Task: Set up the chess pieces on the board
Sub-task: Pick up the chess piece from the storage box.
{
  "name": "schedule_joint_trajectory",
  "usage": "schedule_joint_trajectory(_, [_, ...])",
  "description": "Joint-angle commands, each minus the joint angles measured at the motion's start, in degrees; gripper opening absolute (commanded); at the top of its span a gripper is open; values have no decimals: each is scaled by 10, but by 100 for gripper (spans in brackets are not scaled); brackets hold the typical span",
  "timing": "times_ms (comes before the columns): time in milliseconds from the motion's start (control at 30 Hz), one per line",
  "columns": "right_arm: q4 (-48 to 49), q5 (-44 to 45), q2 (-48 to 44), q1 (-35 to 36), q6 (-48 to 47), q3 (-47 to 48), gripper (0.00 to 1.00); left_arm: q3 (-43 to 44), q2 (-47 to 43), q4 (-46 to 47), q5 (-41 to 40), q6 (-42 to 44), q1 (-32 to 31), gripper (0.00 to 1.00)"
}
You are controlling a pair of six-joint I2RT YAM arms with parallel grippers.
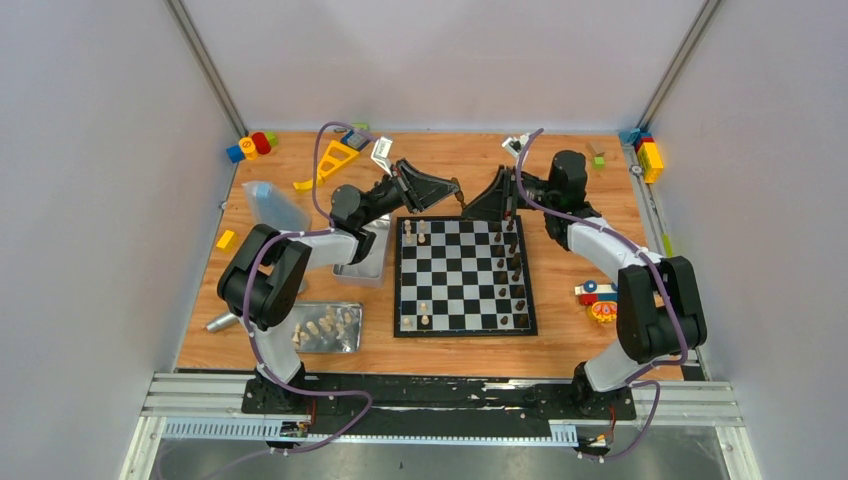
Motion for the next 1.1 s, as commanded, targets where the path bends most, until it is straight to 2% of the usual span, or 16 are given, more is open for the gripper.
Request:
schedule_joint_trajectory(0, [23, -18, -15, 9, -5, 26, 33, -3, -10, 28, -5, 13, -4, 0])
schedule_joint_trajectory(367, [-12, -13, -23, 12, -33, 39, 32, -6, -9, 28, -5, 15, -4, 0])
schedule_joint_trajectory(667, [-29, -19, -15, 11, -36, 54, 13, -8, -9, 24, 0, 20, -4, 0])
schedule_joint_trajectory(767, [-45, -20, -14, 11, -47, 57, 7, -6, -12, 15, 10, 31, -4, 9])
schedule_joint_trajectory(967, [-108, -20, -18, 12, -97, 67, 3, -2, -28, -24, 25, 64, -4, 24])
schedule_joint_trajectory(1067, [-159, -19, -26, 12, -143, 74, 2, -4, -38, -37, 30, 76, -4, 25])
